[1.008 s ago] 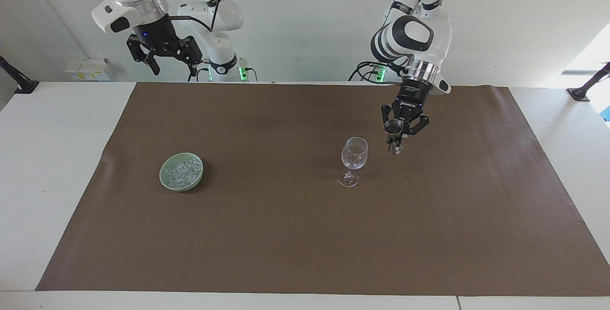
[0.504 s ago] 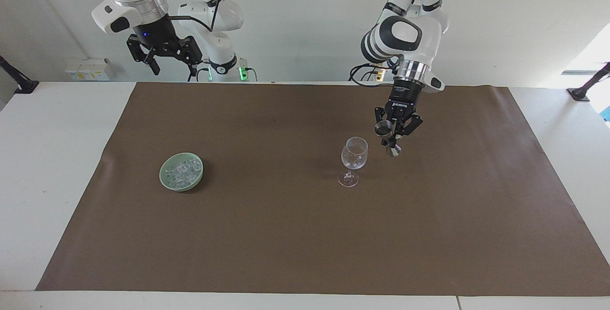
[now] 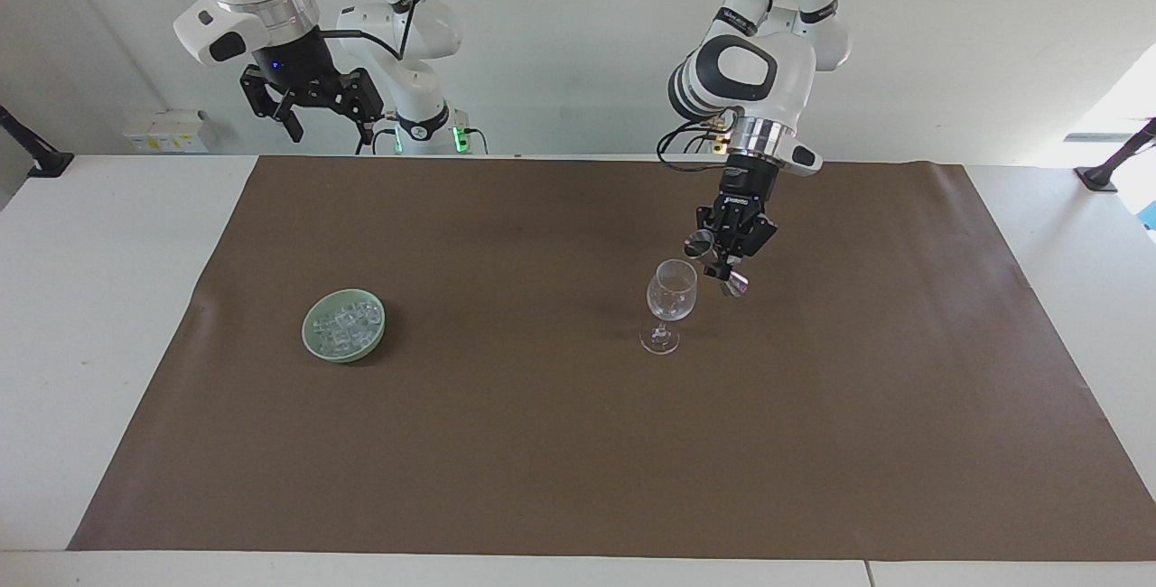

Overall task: Pour wine and add ice with both arms
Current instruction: 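Lift the silver cup with the left gripper over the clear glass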

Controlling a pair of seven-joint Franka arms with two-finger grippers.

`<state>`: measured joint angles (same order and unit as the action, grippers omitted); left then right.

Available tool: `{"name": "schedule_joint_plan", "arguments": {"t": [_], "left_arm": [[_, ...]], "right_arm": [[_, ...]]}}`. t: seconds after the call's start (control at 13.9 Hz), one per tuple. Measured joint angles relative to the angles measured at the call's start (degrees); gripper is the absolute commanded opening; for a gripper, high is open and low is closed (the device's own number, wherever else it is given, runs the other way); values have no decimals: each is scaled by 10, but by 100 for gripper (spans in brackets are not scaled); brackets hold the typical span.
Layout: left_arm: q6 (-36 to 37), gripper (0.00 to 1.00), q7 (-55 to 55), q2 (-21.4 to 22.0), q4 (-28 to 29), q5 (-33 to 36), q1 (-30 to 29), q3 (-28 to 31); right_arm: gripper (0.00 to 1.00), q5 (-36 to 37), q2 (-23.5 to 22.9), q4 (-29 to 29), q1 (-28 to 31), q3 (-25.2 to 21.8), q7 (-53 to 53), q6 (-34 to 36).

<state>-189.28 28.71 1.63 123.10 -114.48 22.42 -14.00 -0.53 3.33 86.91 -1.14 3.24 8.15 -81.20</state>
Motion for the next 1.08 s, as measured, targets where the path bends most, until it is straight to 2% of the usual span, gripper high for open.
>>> {"name": "schedule_joint_plan", "arguments": {"t": [1.08], "left_arm": [[-38,0,-212,-32,-25,10,13,-1]], "right_arm": [[100,0,0,0,0,0,0,0]]}}
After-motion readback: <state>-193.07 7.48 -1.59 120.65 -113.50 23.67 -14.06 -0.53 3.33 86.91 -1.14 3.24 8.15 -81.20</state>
